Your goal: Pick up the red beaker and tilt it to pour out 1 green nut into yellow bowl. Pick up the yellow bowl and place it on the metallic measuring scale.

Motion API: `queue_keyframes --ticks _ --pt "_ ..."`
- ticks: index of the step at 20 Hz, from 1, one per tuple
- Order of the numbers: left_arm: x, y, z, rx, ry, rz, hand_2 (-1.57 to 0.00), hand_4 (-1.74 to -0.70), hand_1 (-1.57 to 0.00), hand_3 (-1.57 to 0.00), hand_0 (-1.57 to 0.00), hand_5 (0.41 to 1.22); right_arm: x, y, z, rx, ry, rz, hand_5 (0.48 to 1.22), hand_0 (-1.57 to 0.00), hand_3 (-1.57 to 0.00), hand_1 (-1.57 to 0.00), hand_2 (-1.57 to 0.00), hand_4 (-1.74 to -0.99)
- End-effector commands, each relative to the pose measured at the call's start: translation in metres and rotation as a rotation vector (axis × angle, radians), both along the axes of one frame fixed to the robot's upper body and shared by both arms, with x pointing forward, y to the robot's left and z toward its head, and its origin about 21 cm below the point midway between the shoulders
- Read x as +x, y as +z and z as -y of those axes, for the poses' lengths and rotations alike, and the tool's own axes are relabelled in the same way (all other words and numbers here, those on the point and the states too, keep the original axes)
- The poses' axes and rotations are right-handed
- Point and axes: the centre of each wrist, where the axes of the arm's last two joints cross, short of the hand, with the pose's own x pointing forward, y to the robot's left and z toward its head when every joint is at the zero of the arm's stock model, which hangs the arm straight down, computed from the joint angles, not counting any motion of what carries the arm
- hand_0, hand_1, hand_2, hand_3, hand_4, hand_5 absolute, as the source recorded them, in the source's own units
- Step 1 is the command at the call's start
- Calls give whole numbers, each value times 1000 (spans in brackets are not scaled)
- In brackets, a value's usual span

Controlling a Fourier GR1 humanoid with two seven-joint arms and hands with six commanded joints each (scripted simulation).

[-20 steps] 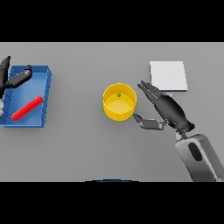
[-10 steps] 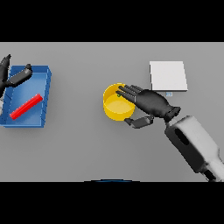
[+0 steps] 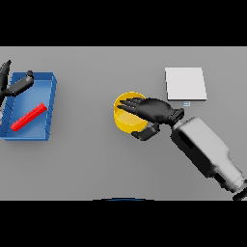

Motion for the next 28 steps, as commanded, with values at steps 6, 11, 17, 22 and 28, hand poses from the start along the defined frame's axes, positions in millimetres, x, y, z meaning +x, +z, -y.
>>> queue_keyframes --ticks 6,11,17,22,28 --pt "3 0 -2 2 9 -9 1 -799 1 1 1 738 4 -10 -3 -88 22 -35 674 1 1 1 1 -1303" --pt "2 0 -1 4 7 -1 1 -793 1 1 1 729 8 -12 -14 -154 32 -36 729 1 -11 1 -4 -1308" --pt "2 1 -6 -5 0 8 1 -795 1 1 1 725 5 -13 -14 -203 52 -42 1016 -721 -472 -664 -624 -1488" --pt "2 6 -4 0 8 9 1 -799 1 1 1 727 9 -7 -15 -231 64 -112 1154 -1292 -1019 -1274 -1261 -1649" --pt "0 11 -1 2 1 18 1 -805 1 1 1 725 7 0 -8 -219 54 -98 1203 -1498 -1181 -1493 -1453 -1717"
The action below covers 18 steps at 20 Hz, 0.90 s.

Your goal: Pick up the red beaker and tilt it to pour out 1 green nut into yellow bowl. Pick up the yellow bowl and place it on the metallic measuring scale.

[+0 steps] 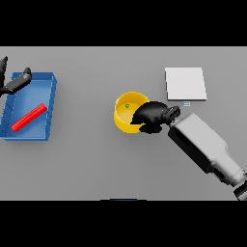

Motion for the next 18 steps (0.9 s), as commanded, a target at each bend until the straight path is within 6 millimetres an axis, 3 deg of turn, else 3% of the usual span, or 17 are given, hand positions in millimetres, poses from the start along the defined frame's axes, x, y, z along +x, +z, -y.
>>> queue_keyframes --ticks 1,3,6,8,13,16,18 --pt "-2 -1 -1 2 2 -3 1 -803 1 1 1 725 -2 1 -1 7 1 8 1207 -1513 -1192 -1509 -1453 -1722" --pt "-2 0 2 3 -1 -5 1 -801 1 1 1 724 1 20 5 33 7 20 1212 -1534 -1192 -1531 -1490 -1729" --pt "1 -1 2 3 2 -5 1 -798 1 1 1 721 2 42 7 31 0 56 1216 -1552 -1377 -1551 -1506 -1731" --pt "0 2 -2 2 -4 1 1 -798 1 1 1 719 2 59 12 16 -26 91 1218 -1559 -1348 -1558 -1529 -1728" --pt "0 0 2 -8 -1 2 1 -808 1 1 1 723 2 79 24 13 -76 124 1219 -1567 -1248 -1567 -1557 -1720" --pt "-2 0 0 13 -10 5 1 -800 1 1 1 723 7 95 38 8 -67 159 1220 -1569 -1238 -1569 -1564 -1719" --pt "-3 3 -3 1 7 9 1 -809 1 1 1 735 15 105 47 4 -89 203 1220 -1570 -1318 -1570 -1567 -1720"
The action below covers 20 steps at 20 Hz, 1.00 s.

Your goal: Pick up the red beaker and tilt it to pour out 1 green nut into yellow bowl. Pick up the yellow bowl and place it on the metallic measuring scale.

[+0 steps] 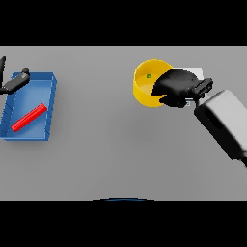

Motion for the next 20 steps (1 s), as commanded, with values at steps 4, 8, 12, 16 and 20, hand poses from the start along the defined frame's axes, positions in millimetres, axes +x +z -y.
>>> queue_keyframes --ticks 4,8,12,16,20 --pt "-4 4 3 18 -4 -7 1 -801 1 1 1 734 17 5 23 2 -87 52 1221 -1570 -1256 -1570 -1569 -1719" --pt "-5 6 9 8 13 -18 1 -818 1 1 1 750 35 -4 47 27 -200 38 1221 -1571 -1211 -1571 -1570 -1720" --pt "-7 3 7 8 25 -29 1 -832 1 1 1 773 49 -14 68 26 -273 41 1221 -1571 -1172 -1571 -1571 -1720" --pt "-6 6 3 17 39 -30 1 -819 1 1 1 763 59 -34 84 14 -344 25 1221 -1571 -1227 -1571 -1571 -1722" --pt "-5 2 6 23 32 -40 1 -811 1 1 1 753 67 -52 96 12 -371 22 1221 -1571 -1390 -1567 -1571 -1724"
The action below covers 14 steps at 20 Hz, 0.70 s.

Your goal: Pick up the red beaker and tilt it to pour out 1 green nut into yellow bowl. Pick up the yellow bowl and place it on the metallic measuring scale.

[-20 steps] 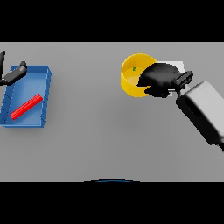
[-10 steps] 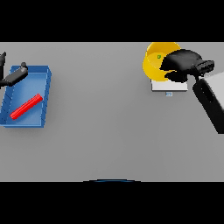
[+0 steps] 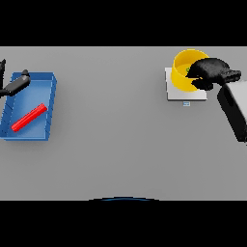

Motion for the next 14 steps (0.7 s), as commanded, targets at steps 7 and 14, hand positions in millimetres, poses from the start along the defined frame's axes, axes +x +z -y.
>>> queue_keyframes --ticks 7,14 --pt "0 2 0 -2 0 9 1 -805 1 1 1 728 6 -24 1 6 -42 -10 1221 -1571 -1510 -1475 -1567 -1727" --pt "3 3 2 -5 -3 -7 1 -812 1 1 1 744 11 -23 2 38 -82 -64 1053 -1219 -824 -1083 -1132 -1548"
